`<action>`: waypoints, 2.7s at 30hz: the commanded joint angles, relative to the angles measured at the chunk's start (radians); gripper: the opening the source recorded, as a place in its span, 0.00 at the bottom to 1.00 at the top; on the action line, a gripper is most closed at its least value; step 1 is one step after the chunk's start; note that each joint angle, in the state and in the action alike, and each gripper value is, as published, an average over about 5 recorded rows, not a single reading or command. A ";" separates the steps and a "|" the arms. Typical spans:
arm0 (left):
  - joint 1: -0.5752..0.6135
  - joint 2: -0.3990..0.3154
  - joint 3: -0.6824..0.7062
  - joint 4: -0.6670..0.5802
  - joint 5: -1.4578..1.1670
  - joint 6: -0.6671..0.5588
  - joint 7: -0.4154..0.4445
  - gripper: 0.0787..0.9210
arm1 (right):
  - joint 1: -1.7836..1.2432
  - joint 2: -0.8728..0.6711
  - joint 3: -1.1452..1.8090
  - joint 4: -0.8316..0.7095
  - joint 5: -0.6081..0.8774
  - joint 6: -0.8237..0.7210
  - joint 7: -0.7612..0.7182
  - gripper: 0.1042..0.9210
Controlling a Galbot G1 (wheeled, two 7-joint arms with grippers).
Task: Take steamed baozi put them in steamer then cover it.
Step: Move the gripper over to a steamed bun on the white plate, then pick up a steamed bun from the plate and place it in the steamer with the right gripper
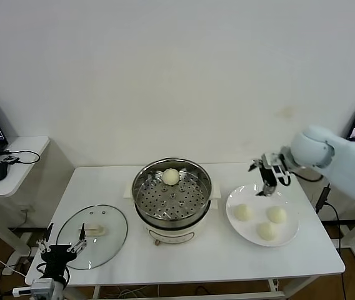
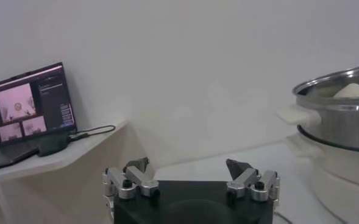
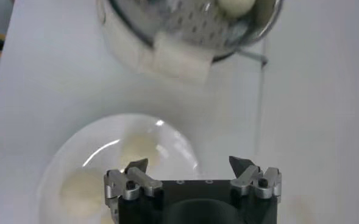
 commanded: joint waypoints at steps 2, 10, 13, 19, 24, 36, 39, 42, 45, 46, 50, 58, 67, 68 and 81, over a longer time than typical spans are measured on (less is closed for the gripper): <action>-0.002 0.001 -0.002 0.007 0.004 0.000 0.001 0.88 | -0.262 0.034 0.153 -0.100 -0.119 0.017 -0.020 0.88; 0.005 0.004 -0.015 0.015 0.006 -0.003 0.003 0.88 | -0.289 0.191 0.160 -0.215 -0.166 0.031 0.002 0.88; 0.005 0.005 -0.020 0.017 0.006 -0.003 0.003 0.88 | -0.299 0.242 0.166 -0.261 -0.196 0.044 0.012 0.88; 0.003 0.005 -0.027 0.021 0.005 -0.003 0.004 0.88 | -0.310 0.308 0.181 -0.334 -0.234 0.054 0.024 0.88; 0.001 0.003 -0.029 0.027 0.003 -0.004 0.003 0.88 | -0.315 0.325 0.186 -0.366 -0.264 0.059 0.024 0.88; 0.000 0.004 -0.033 0.026 0.001 -0.006 0.003 0.88 | -0.327 0.322 0.210 -0.378 -0.282 0.058 0.013 0.71; 0.001 0.004 -0.033 0.022 0.000 -0.006 0.002 0.88 | -0.330 0.317 0.218 -0.369 -0.278 0.058 0.009 0.66; 0.001 0.004 -0.032 0.019 0.000 -0.006 0.002 0.88 | -0.321 0.302 0.217 -0.343 -0.267 0.053 0.003 0.62; 0.000 0.003 -0.030 0.016 0.001 -0.006 0.002 0.88 | -0.291 0.270 0.203 -0.298 -0.240 0.044 -0.006 0.60; 0.000 0.002 -0.029 0.014 0.001 -0.006 0.003 0.88 | -0.275 0.256 0.196 -0.281 -0.228 0.041 -0.010 0.59; -0.002 0.004 -0.026 0.008 0.001 -0.006 0.003 0.88 | -0.179 0.182 0.167 -0.218 -0.156 0.017 -0.024 0.58; -0.003 0.009 -0.020 -0.003 0.002 -0.003 0.005 0.88 | 0.098 0.102 0.075 -0.126 0.056 -0.036 -0.037 0.59; -0.007 0.012 -0.014 -0.020 0.002 0.002 0.007 0.88 | 0.406 0.276 -0.107 -0.071 0.275 -0.137 0.024 0.61; -0.006 0.013 -0.015 -0.019 0.002 0.002 0.007 0.88 | 0.417 0.305 -0.117 -0.073 0.299 -0.152 0.036 0.61; 0.005 0.012 -0.041 -0.021 -0.009 -0.004 0.006 0.88 | 0.290 0.683 -0.185 -0.161 0.483 -0.370 0.185 0.61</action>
